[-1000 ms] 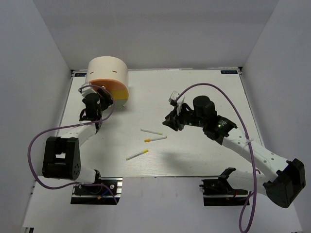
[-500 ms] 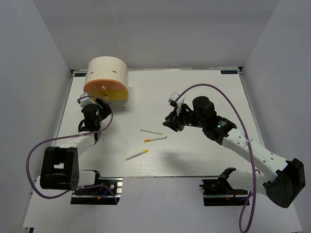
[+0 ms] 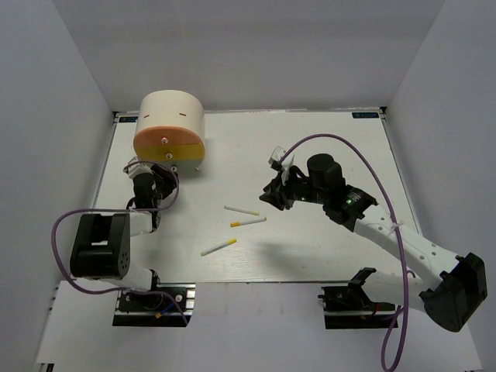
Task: Sort the stationery into containers
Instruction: Open the drawer in the storage box.
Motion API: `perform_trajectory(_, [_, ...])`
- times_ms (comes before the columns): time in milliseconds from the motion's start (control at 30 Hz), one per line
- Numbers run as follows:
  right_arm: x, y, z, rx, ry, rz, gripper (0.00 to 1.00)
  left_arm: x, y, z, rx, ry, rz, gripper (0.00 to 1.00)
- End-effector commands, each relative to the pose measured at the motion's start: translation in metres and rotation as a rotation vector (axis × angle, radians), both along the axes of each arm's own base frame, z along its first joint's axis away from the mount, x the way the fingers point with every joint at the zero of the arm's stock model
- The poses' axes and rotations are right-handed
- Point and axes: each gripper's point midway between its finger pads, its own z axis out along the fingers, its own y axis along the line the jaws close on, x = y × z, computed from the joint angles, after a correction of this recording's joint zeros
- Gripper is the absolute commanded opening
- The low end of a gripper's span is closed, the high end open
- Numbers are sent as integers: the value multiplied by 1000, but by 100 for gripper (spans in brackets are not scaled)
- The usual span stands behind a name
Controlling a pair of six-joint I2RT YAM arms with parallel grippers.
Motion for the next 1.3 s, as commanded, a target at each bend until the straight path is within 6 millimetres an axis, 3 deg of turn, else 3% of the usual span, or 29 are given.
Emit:
perform_trajectory(0, [2, 2, 6, 23, -26, 8, 38, 6, -10, 4, -110, -68, -47, 63])
perform_trajectory(467, [1, 5, -3, 4, -13, 29, 38, 16, -6, -1, -267, -181, -62, 59])
perform_trajectory(567, [1, 5, -3, 1, -15, 29, 38, 17, -3, -8, -275, -178, -49, 59])
perform_trajectory(600, [2, 3, 0, 5, -24, 22, 38, 19, -2, -1, -272, -208, -54, 59])
perform_trajectory(1000, [5, 6, -10, -19, -14, 27, 38, 36, 11, 0, -288, -241, -35, 59])
perform_trajectory(1267, [7, 6, -13, -26, -10, 22, 38, 46, 9, -9, -294, -227, -51, 58])
